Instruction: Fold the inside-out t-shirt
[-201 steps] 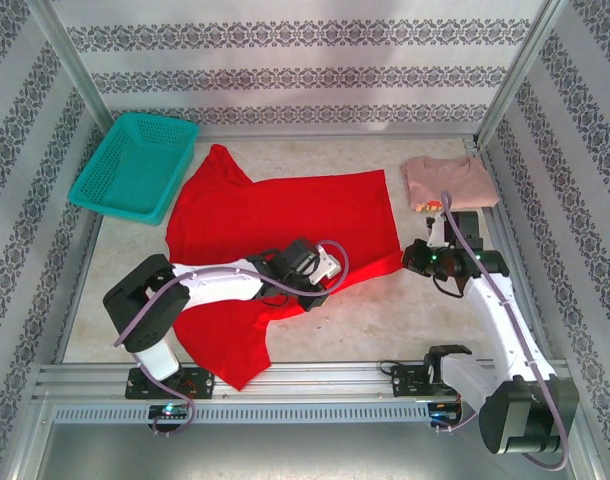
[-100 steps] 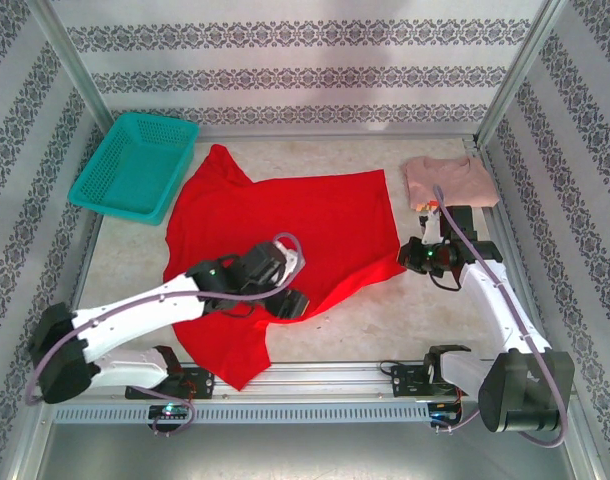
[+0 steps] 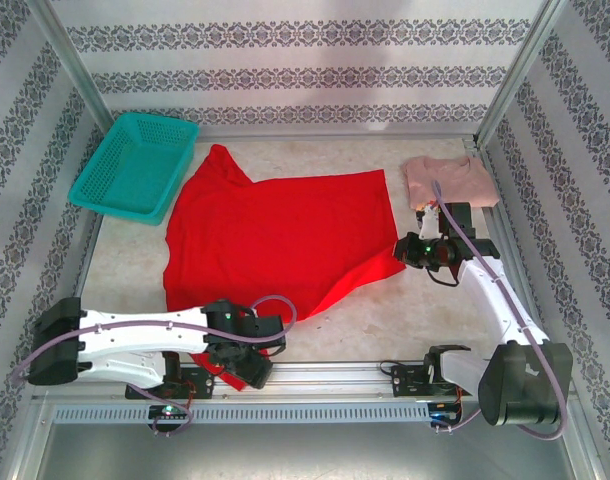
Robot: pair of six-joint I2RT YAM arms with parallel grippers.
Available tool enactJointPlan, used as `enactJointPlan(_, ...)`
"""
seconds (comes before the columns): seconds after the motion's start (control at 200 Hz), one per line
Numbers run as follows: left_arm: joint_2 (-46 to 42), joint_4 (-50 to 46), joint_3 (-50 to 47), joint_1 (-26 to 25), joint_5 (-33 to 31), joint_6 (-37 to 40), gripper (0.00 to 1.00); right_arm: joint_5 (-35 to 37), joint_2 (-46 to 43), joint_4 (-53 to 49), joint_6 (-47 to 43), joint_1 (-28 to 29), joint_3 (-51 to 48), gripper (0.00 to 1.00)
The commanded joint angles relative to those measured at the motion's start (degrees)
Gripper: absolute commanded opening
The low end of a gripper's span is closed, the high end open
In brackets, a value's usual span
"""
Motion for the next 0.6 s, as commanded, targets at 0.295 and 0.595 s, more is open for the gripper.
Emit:
enactJointPlan(0.295,11.4,9.2,-4.0,-1.2,-5.8,4.5,0.8,-1.0,-0.5,0.3,-1.3,0.6,0.7,0.0)
enactJointPlan(0.595,12.1,6.4,-4.2,-1.2,-11.5,7.2,0.34,-0.5,-0.4,-0.2,-1.4,0.7,1.1,0.0)
